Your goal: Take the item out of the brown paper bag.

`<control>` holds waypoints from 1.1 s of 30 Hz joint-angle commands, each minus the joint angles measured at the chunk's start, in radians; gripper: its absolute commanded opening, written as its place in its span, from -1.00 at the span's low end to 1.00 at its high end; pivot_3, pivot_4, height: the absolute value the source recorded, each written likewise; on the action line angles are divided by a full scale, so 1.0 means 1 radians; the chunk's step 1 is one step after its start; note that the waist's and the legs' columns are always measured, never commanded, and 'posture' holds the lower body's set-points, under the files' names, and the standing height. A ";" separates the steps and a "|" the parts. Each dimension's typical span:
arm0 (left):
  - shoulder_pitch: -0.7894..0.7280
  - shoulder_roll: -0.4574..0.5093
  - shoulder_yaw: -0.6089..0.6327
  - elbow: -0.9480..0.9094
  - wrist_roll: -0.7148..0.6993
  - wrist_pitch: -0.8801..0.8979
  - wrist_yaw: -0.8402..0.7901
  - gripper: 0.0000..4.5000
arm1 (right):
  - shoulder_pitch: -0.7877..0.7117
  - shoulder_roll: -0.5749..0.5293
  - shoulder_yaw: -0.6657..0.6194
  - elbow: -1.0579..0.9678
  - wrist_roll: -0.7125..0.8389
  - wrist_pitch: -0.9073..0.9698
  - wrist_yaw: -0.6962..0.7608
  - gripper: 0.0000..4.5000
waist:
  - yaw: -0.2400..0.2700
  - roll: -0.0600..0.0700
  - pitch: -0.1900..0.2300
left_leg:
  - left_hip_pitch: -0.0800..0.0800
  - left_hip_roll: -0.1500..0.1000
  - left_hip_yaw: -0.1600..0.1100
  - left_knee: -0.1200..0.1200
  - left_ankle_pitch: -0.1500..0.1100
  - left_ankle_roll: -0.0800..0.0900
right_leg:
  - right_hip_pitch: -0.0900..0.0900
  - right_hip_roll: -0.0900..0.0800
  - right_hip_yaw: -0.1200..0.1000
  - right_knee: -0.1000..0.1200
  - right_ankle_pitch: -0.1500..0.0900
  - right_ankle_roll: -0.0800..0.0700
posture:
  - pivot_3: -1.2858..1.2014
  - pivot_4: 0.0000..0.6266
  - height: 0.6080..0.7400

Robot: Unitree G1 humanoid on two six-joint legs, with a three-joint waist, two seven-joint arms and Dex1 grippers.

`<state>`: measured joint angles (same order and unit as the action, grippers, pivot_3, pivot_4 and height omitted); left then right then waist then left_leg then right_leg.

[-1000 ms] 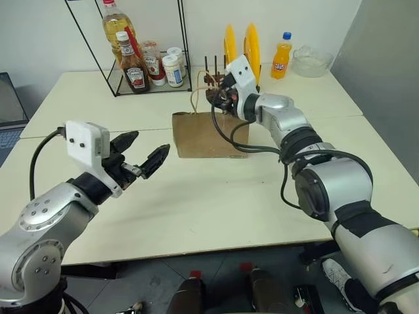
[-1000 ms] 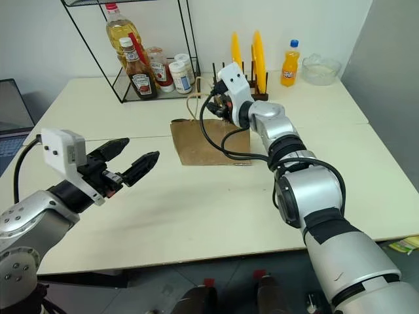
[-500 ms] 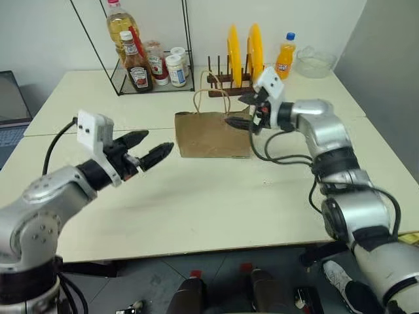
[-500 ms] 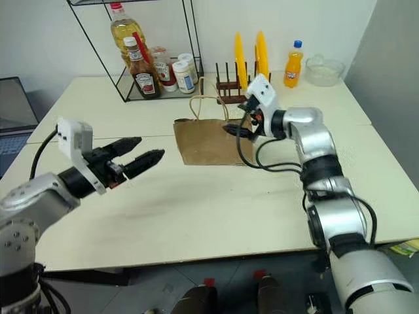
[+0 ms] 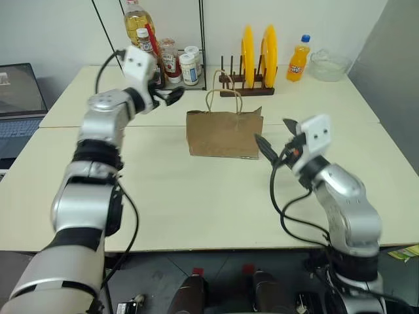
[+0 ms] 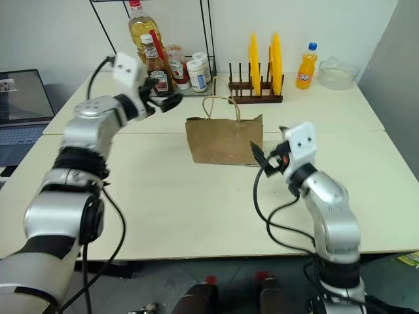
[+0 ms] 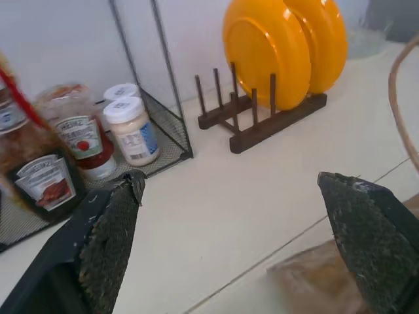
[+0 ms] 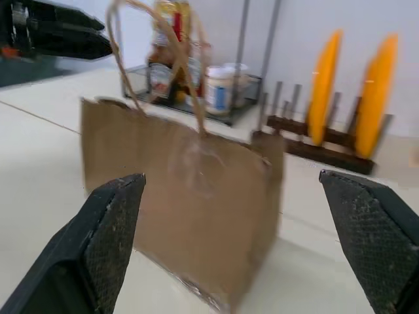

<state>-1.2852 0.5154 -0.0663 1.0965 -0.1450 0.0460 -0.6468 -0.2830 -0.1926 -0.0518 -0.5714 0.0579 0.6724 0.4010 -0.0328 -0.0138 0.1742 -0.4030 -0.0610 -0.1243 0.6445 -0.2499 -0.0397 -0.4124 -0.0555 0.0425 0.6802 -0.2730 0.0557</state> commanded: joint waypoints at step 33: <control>0.276 0.137 -0.048 -0.705 0.103 0.298 -0.875 1.00 | 0.273 -0.270 0.023 0.004 0.234 -0.541 0.317 0.99 | -0.024 -0.003 0.002 | 0.004 0.006 -0.004 0.001 -0.002 0.004 | 0.006 0.002 -0.002 0.001 -0.001 0.001 | 0.03 -0.52 1.00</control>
<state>-1.0036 0.6228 -0.1588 0.5327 0.0091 0.3123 -1.5174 -0.0006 -0.4519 -0.0325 -0.5596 0.2698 0.1652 0.6975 -0.0567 -0.0166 0.1760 -0.3994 -0.0549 -0.1289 0.6460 -0.2519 -0.0354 -0.4065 -0.0535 0.0401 0.6812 -0.2740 0.0571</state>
